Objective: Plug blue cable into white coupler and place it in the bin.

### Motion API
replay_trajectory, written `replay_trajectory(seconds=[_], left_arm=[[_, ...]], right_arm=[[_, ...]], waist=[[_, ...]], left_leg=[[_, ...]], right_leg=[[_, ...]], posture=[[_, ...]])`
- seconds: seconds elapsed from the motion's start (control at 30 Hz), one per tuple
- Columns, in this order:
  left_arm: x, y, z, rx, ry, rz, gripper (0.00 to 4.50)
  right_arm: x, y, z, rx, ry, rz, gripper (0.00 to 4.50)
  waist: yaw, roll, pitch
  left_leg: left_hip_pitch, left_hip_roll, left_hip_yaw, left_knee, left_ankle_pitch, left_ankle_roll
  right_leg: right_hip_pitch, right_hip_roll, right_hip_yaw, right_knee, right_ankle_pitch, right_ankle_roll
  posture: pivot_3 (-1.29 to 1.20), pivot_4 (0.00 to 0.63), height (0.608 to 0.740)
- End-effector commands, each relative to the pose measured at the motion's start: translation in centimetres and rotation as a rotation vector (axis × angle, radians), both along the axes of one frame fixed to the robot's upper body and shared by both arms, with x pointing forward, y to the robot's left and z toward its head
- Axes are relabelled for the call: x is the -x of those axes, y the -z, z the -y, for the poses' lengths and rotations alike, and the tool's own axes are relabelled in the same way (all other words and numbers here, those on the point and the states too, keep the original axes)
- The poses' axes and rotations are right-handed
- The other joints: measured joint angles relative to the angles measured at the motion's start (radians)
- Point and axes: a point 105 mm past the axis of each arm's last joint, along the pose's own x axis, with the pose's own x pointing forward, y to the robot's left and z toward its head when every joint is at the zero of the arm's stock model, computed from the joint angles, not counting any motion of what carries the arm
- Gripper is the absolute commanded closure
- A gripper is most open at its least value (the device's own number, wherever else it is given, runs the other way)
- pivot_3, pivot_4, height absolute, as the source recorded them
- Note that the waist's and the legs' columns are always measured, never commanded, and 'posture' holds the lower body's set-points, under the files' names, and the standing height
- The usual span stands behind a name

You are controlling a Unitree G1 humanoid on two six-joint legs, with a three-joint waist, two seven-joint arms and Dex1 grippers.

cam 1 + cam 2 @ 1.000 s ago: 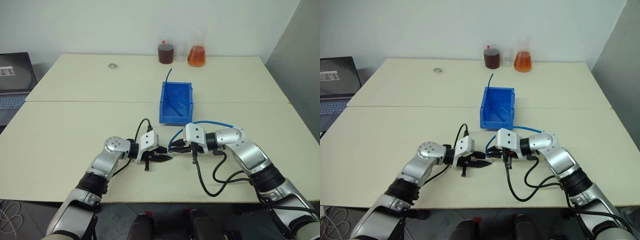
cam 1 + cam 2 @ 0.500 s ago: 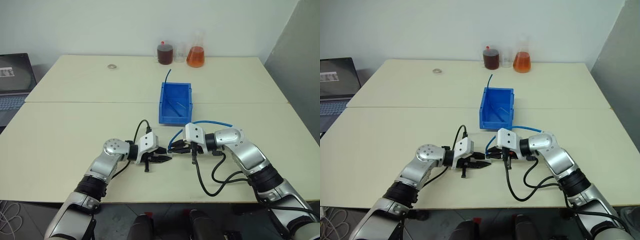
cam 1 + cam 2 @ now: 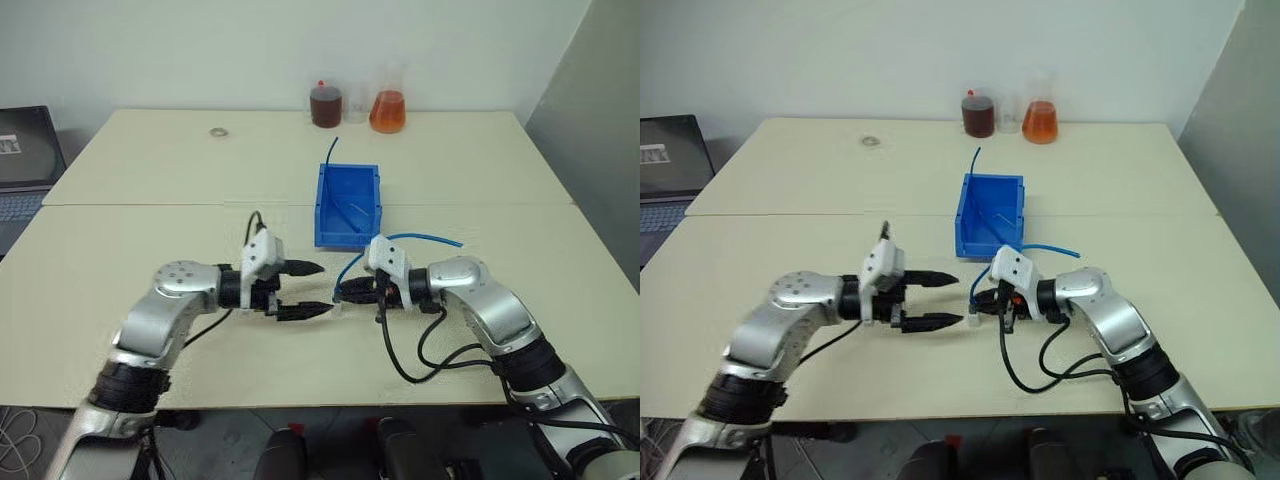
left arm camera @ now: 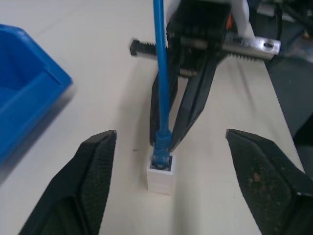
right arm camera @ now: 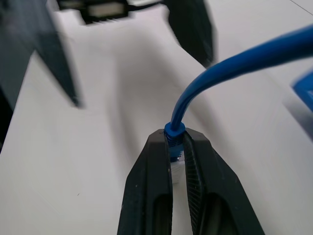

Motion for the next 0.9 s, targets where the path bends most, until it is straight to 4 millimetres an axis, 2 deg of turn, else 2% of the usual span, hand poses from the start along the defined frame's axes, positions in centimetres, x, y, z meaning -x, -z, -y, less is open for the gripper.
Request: replay_trajectory(seconds=[0.03, 0.13, 0.27, 0.4, 0.5, 0.57, 0.6, 0.63, 0.9], left_arm=[[1.3, -1.8, -0.9, 0.041, -0.083, 0.019, 0.04], [0.1, -2.1, -1.3, 0.073, -0.238, 0.070, 0.04], [-1.5, -3.0, -1.4, 0.170, -0.402, 0.107, 0.04], [-1.7, -2.8, -0.7, 0.190, -0.436, 0.122, 0.04], [-1.9, -3.3, -0.5, 0.218, -0.464, 0.140, 0.04], [-2.4, -3.8, -1.2, 0.237, -0.529, 0.183, 0.04], [-2.5, -3.8, -1.4, 0.247, -0.551, 0.189, 0.00], [-2.5, -3.8, -1.6, 0.250, -0.560, 0.187, 0.00], [-1.8, -3.2, -1.6, 0.251, -0.581, 0.170, 0.00]], right_arm=[[-2.0, -6.9, 1.6, -0.132, 0.120, 0.019, 4.38], [-4.8, -10.4, 2.5, -0.195, 0.219, -0.013, 4.38], [-7.1, -12.3, 1.9, -0.212, 0.250, -0.014, 4.38], [-8.8, -12.2, 0.7, -0.181, 0.261, -0.005, 4.38], [-9.8, -10.9, 0.3, -0.135, 0.261, -0.003, 4.38], [-10.5, -10.0, 0.4, -0.113, 0.275, -0.004, 4.38], [-10.8, -9.8, 0.6, -0.105, 0.287, -0.004, 3.71], [-11.1, -9.6, 0.6, -0.104, 0.298, -0.011, 3.61], [-12.1, -8.9, 1.0, -0.103, 0.338, -0.022, 1.71]], waist=[[0.000, 0.001, 0.001], [0.004, 0.001, 0.001], [0.009, 0.000, 0.000], [0.006, 0.000, 0.000], [0.006, 0.000, 0.000], [0.006, 0.000, 0.000], [0.006, 0.000, 0.000], [0.006, 0.000, 0.000], [0.006, 0.000, 0.000]], left_leg=[[0.000, 0.000, 0.000, 0.000, 0.000, 0.000], [0.000, -0.001, 0.000, -0.001, 0.000, 0.000], [0.000, 0.000, -0.001, -0.001, 0.000, 0.000], [-0.001, -0.001, 0.001, -0.001, 0.000, 0.000], [-0.002, -0.001, 0.002, -0.002, 0.000, 0.000], [-0.003, -0.001, 0.002, -0.002, 0.000, 0.000], [-0.002, -0.001, 0.002, -0.002, 0.000, 0.000], [-0.002, -0.001, 0.002, -0.002, 0.000, 0.000], [-0.002, -0.001, 0.002, -0.002, 0.000, 0.000]], right_leg=[[0.000, 0.000, 0.000, 0.000, 0.000, 0.000], [0.000, -0.001, -0.001, -0.001, 0.000, 0.000], [0.001, 0.000, -0.002, -0.002, 0.000, 0.000], [0.000, -0.001, 0.000, -0.003, 0.000, 0.000], [-0.002, -0.001, 0.000, -0.003, 0.000, -0.001], [-0.002, -0.001, 0.000, -0.003, 0.000, -0.001], [-0.002, -0.001, 0.000, -0.003, 0.000, -0.001], [-0.002, -0.002, 0.000, -0.003, 0.000, -0.001], [-0.002, -0.002, 0.000, -0.002, 0.000, -0.001]], posture=[[0.00, 0.150, 0.740], [0.00, 0.150, 0.740], [0.00, 0.150, 0.740], [0.00, 0.150, 0.740], [0.00, 0.150, 0.740], [0.00, 0.150, 0.740], [0.00, 0.150, 0.740], [0.00, 0.150, 0.740], [0.00, 0.150, 0.740]])
